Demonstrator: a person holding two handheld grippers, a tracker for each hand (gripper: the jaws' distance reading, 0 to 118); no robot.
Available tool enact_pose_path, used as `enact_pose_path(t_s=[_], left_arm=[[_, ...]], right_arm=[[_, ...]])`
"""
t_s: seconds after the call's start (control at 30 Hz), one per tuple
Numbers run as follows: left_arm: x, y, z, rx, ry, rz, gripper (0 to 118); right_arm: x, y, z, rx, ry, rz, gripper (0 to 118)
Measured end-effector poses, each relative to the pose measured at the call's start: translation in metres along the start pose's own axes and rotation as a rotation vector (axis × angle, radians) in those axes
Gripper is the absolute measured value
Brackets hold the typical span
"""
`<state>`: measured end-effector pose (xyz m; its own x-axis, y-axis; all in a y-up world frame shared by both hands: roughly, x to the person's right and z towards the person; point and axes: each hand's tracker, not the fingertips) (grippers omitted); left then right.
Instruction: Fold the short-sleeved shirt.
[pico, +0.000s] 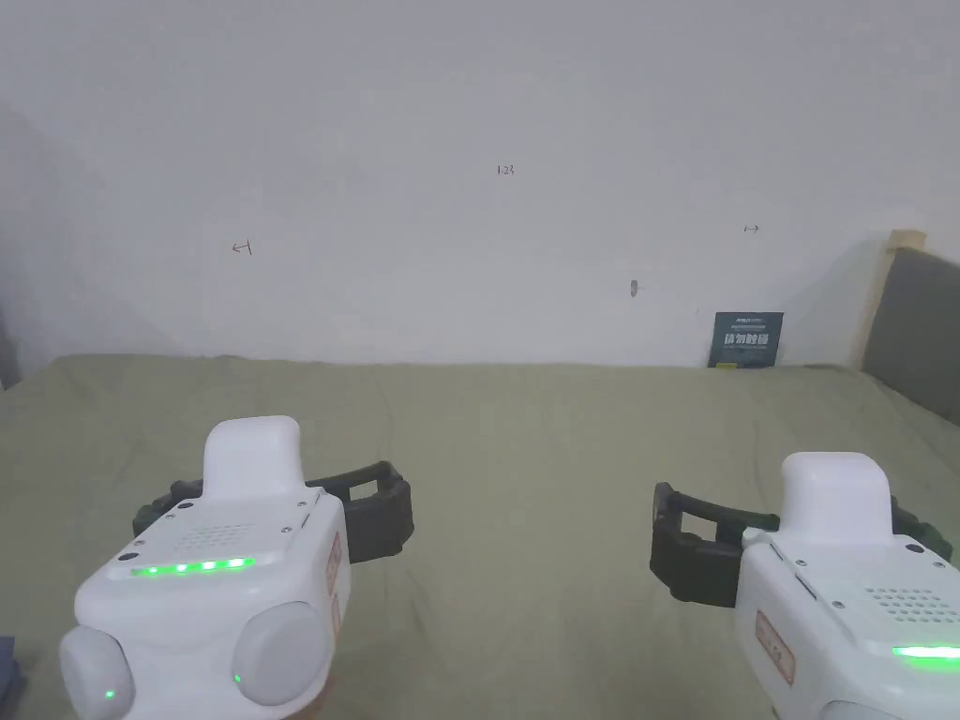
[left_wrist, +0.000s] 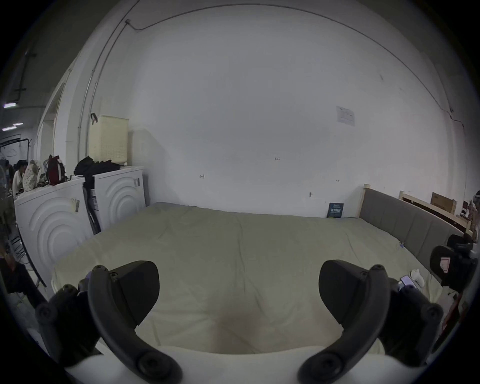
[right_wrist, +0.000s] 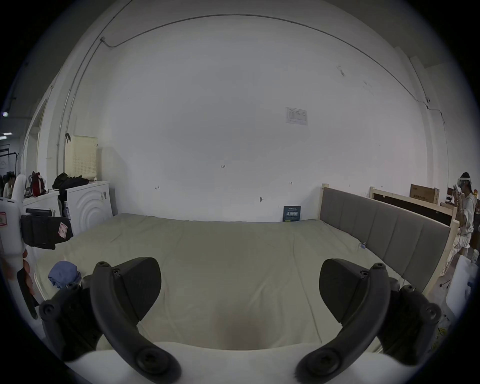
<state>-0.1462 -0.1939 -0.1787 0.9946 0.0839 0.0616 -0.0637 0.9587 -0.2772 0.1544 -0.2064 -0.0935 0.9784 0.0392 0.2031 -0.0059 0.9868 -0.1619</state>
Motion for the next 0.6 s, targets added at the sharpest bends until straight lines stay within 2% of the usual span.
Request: enact_pose_path(t_s=[0.33,0.6], left_arm=[[0.013,0.014,0.021,0.093,-0.060,-0.042,118],[0.027,0.006,0.022,0.002,0.032,-0.121,118]], right_arm=[[-0.008,0.009,0.002,-0.004,0.016,0.011,118],[-0.009,0.013,0.007,-0.002,0.027,-0.003,118]])
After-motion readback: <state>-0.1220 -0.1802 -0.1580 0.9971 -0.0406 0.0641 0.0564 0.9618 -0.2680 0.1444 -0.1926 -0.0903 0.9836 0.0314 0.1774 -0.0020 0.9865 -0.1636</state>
